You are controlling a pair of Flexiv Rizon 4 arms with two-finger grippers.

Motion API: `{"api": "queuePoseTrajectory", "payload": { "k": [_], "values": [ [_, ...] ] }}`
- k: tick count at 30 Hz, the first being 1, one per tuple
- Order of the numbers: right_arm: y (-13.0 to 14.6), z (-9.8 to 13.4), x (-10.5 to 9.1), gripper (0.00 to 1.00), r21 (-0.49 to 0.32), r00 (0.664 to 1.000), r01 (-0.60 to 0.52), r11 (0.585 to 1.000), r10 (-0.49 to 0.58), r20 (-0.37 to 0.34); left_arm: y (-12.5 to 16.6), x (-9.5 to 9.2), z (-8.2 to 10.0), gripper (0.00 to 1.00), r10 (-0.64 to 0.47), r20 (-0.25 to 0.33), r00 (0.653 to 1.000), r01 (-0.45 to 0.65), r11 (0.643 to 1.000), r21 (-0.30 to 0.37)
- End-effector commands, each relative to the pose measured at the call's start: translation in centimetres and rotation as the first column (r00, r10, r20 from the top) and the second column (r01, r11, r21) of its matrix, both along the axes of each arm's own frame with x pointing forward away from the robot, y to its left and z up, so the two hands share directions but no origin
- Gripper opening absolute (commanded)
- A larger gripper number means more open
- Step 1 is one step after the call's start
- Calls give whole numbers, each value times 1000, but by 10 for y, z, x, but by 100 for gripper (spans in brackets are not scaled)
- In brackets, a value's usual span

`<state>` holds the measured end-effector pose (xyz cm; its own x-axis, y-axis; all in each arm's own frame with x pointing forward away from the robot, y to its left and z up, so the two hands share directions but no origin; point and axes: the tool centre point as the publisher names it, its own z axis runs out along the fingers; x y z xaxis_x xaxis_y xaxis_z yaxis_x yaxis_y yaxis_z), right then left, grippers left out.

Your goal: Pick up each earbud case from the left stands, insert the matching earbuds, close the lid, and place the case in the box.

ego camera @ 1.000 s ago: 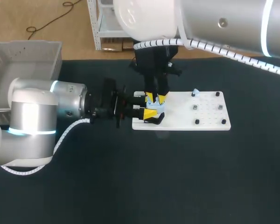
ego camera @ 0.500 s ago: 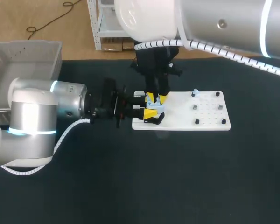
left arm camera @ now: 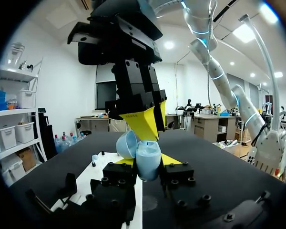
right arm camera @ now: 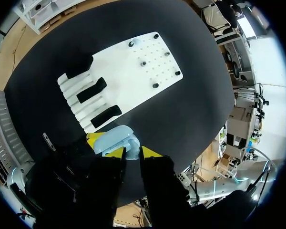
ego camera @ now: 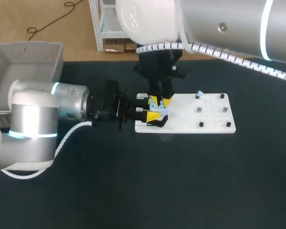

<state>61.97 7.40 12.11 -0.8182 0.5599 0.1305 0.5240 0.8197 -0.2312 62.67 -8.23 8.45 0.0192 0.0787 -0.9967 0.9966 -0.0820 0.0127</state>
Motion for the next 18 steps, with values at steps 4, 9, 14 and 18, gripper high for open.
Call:
{"api": "queuePoseTrajectory", "payload": {
  "k": [4,9,14,18],
  "values": [
    [1,2,0,71,3,1000,2,1000,-2,9,0,-2,0,0,5,2,1000,-5,1000,0],
    [4,19,-12,50,39,998,-10,999,7,60,0,-2,0,0,5,2,1000,-5,1000,0],
    [-8,42,-24,49,77,984,-40,996,26,176,0,-2,0,0,5,2,1000,-5,1000,0],
    [-24,51,-25,48,123,954,-134,983,94,285,0,-2,0,0,5,2,1000,-5,1000,0]
  ]
}}
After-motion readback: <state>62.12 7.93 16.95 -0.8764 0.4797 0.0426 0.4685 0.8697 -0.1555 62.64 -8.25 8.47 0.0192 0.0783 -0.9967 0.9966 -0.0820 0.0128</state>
